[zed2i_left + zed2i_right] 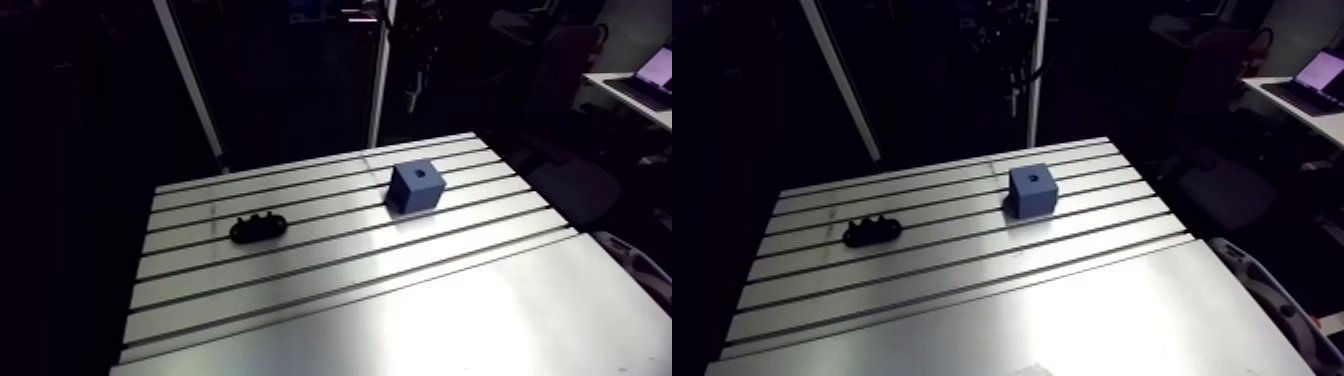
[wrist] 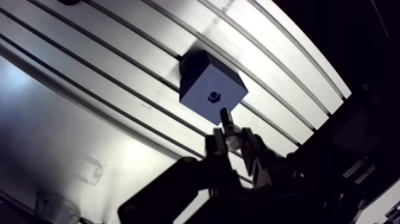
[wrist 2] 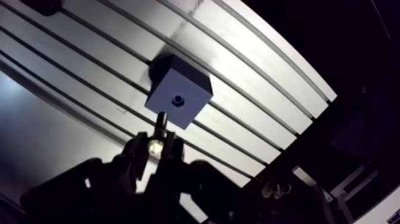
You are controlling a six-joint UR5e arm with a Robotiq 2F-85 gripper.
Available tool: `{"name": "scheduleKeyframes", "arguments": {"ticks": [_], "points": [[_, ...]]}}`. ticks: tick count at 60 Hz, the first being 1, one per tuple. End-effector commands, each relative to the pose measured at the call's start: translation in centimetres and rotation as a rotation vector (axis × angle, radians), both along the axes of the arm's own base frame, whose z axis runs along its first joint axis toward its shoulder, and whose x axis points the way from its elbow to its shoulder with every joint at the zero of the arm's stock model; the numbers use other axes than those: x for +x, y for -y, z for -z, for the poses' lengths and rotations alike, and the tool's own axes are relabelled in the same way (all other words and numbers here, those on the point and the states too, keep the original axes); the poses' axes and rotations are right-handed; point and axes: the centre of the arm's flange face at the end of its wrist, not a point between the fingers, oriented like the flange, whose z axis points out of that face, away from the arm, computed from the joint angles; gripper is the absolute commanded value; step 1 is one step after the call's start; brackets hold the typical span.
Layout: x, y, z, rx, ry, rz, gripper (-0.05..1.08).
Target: Pick up the M10 bolt and insert it into the hex recess until seated.
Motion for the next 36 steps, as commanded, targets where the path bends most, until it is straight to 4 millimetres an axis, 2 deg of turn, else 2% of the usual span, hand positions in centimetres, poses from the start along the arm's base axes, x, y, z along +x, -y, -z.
{"name": "scheduleKeyframes", "arguments": {"ticks": [1,9,20,36], "points": [[-0.4,-1.0,0.6,0.007,-0.031,0.020,0.84],[-0.5,-1.4,1.7,0.009,-0.038,0.029,0.84],[-0.3,-1.5,2.2,0.008,-0.031,0.031,0.84],[0.2,-2.7,3.4,0.004,-0.006,0.049,0.84]]}}
